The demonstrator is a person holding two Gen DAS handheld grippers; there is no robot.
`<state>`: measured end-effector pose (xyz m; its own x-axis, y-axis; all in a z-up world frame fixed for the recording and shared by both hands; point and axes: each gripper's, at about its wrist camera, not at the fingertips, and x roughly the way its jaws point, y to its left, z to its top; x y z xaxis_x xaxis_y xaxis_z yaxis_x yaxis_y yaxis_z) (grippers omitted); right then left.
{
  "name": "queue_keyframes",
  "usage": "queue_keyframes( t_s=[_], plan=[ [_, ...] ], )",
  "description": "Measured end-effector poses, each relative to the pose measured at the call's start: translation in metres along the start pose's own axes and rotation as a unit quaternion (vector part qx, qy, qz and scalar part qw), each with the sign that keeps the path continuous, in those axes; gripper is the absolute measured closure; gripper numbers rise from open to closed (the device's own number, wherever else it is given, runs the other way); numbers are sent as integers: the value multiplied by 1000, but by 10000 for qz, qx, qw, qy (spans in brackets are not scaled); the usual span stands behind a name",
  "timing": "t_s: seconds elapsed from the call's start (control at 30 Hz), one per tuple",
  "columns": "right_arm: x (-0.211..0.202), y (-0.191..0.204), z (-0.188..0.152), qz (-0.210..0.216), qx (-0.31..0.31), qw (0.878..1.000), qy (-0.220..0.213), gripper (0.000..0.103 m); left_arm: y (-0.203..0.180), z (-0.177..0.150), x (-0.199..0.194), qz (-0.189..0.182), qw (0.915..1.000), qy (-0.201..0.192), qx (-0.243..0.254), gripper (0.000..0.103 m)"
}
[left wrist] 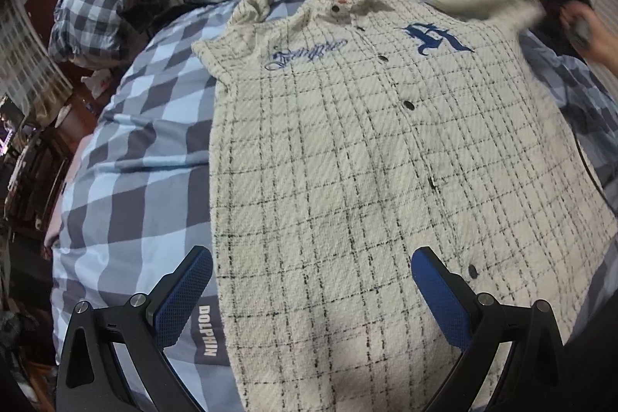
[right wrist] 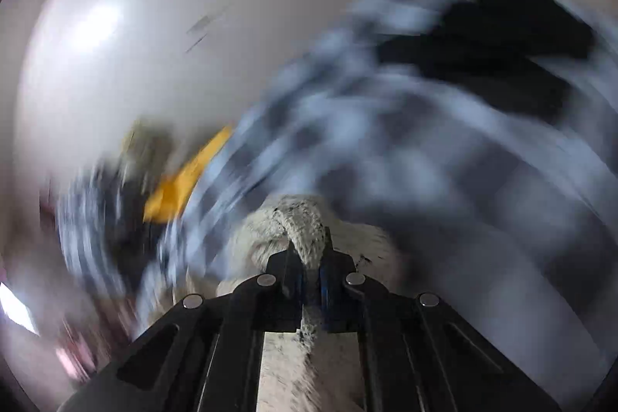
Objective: Fold small clothes
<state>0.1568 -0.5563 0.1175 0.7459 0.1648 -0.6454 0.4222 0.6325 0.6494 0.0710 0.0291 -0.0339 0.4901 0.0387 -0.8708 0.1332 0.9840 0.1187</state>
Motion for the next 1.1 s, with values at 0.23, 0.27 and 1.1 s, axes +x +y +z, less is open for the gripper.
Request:
queue_keyframes(
  t_s=[0.23,0.27,1.1],
  plan=[
    [-31,-145,-27,-1311,1394,9558,2232,36,-1,-2,-6,133,9998,-124,101,0],
    [-36,-130,-23,-1468,979,9601,2168,36,-2,-2,-6,162,9997,-152,125,0],
    [126,109,-70,-2740,-4008,8538,1880,82,-6,0,5,-52,9999,62,150,0]
  ],
)
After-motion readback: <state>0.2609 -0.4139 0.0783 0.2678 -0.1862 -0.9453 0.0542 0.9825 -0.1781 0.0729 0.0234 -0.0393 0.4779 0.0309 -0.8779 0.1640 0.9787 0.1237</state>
